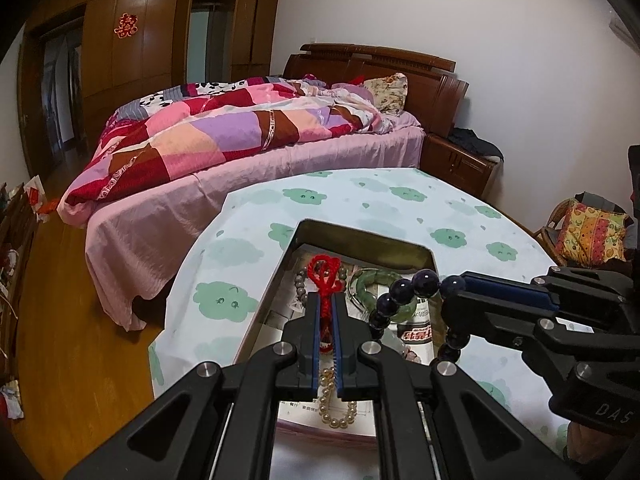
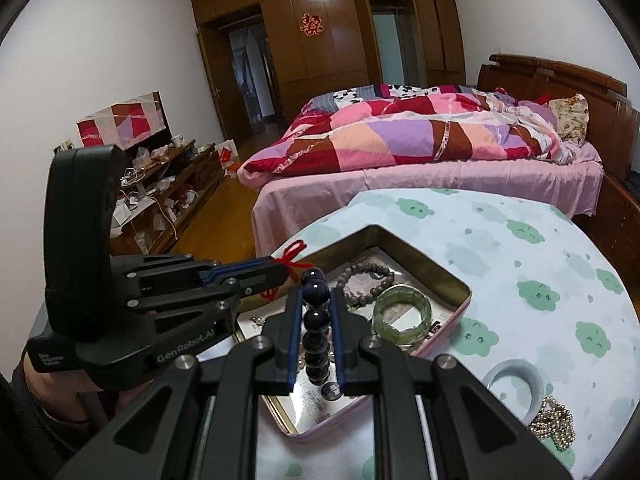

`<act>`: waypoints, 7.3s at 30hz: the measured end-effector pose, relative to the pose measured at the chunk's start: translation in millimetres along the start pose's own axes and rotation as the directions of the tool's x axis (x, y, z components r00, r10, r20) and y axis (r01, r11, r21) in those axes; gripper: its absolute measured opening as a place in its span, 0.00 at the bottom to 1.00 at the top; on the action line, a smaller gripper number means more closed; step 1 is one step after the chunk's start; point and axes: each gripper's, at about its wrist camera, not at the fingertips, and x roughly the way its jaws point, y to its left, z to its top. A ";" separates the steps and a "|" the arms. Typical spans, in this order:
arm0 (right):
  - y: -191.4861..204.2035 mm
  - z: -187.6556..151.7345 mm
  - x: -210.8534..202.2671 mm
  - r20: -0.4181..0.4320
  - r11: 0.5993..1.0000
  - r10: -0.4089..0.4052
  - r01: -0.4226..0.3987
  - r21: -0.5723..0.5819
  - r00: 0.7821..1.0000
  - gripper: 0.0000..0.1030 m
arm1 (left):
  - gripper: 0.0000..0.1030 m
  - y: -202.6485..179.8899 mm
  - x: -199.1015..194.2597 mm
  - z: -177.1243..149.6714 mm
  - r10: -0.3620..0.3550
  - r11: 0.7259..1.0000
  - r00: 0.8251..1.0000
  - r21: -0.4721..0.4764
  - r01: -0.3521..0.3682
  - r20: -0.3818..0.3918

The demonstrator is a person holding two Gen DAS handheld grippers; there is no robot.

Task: Organize jewelry
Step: 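Lower both pieces into the tin and open both tools, then move both tools back to the table and grasp the gold chain with the right tool, then grasp the white jade bangle with the left tool, then carry the white bangle and gold chain over the tin with both tools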

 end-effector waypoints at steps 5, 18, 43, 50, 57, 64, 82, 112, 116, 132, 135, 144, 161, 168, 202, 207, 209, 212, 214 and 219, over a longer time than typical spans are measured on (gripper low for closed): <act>-4.5 -3.4 8.5 -0.027 1.000 -0.001 0.001 0.014 1.000 0.16 | 0.04 3.5 6.7 -4.2 0.006 1.000 1.000 -0.008 -0.006 -0.020; -13.8 -13.6 23.1 -0.073 0.999 -0.013 0.016 0.043 0.997 0.16 | 0.04 4.9 19.2 -11.5 0.014 1.000 0.998 -0.005 -0.014 -0.060; -20.8 -23.9 39.8 -0.119 0.997 -0.073 0.076 0.018 0.990 0.16 | 0.04 4.8 31.2 -16.1 0.030 1.000 0.995 0.003 -0.030 -0.090; -22.5 -27.0 44.5 -0.138 0.997 -0.078 0.081 0.014 0.987 0.17 | 0.05 2.2 29.0 -15.0 0.021 1.000 0.997 0.002 -0.021 -0.077; -22.3 -26.1 36.8 -0.111 0.997 -0.076 0.079 0.020 0.991 0.52 | 0.59 0.2 22.6 -11.0 0.070 0.998 0.996 -0.002 -0.070 -0.050; -30.6 -24.7 27.6 -0.081 0.994 -0.099 0.103 0.046 0.992 0.61 | 0.67 4.0 19.3 -10.8 0.069 0.997 0.997 -0.014 -0.070 -0.032; -92.1 -47.6 -27.1 -0.064 0.950 -0.278 0.284 0.129 0.959 0.61 | 0.67 -35.9 13.5 -9.4 0.083 0.994 0.996 0.068 -0.084 0.010; -189.5 -104.7 -58.9 -0.246 0.831 -0.459 0.510 0.221 0.854 0.12 | 0.68 -192.5 72.1 -13.7 -0.124 0.927 0.980 0.334 0.169 -0.154; -197.7 -105.7 -64.1 -0.241 0.830 -0.442 0.496 0.256 0.864 0.12 | 0.68 -203.8 90.2 -16.0 -0.113 0.923 0.977 0.345 0.171 -0.181; -193.7 -103.8 -62.7 -0.226 0.854 -0.415 0.463 0.238 0.881 0.12 | 0.74 -201.9 125.8 -17.6 -0.078 0.937 0.956 0.308 0.167 -0.281; -192.6 -103.6 -62.0 -0.226 0.856 -0.417 0.464 0.230 0.881 0.12 | 0.74 -198.8 128.6 -17.1 -0.097 0.942 0.951 0.280 0.183 -0.294; -188.7 -102.8 -65.2 -0.195 0.859 -0.426 0.462 0.220 0.884 0.12 | 0.74 -192.0 127.3 -14.5 -0.138 0.949 0.948 0.237 0.210 -0.288; -180.9 -96.6 -82.0 -0.059 0.871 -0.424 0.424 0.249 0.904 0.12 | 0.74 -176.4 82.2 -11.2 -0.178 0.951 0.967 0.219 0.217 -0.185; -152.9 -67.2 -100.9 0.030 0.892 -0.407 0.391 0.228 0.913 0.12 | 0.74 -158.5 55.8 -2.1 -0.180 0.959 0.976 0.200 0.202 -0.125; -49.5 22.0 -48.7 0.124 0.984 -0.172 0.176 -0.024 0.977 0.12 | 0.74 -47.1 15.9 14.2 0.008 0.998 1.000 0.058 -0.008 0.001; -42.4 23.8 -38.0 0.111 0.988 -0.143 0.148 -0.038 0.983 0.12 | 0.74 -37.8 15.4 11.2 0.028 0.999 1.000 0.043 -0.027 -0.006; -39.0 23.8 -35.5 0.107 0.989 -0.135 0.141 -0.043 0.985 0.12 | 0.74 -33.6 15.6 10.1 0.035 0.999 0.999 0.038 -0.035 -0.010; -34.8 24.0 -31.2 0.099 0.990 -0.124 0.129 -0.049 0.987 0.12 | 0.74 -28.1 15.4 8.9 0.043 0.999 0.999 0.030 -0.042 -0.014; -32.9 24.5 -28.6 0.097 0.991 -0.116 0.121 -0.049 0.989 0.12 | 0.74 -25.0 15.3 9.3 0.044 0.999 0.999 0.025 -0.044 -0.014; -30.2 24.7 -22.1 0.085 0.994 -0.103 0.106 -0.033 0.991 0.12 | 0.74 -14.4 13.9 6.9 0.060 0.998 0.998 0.011 -0.060 -0.016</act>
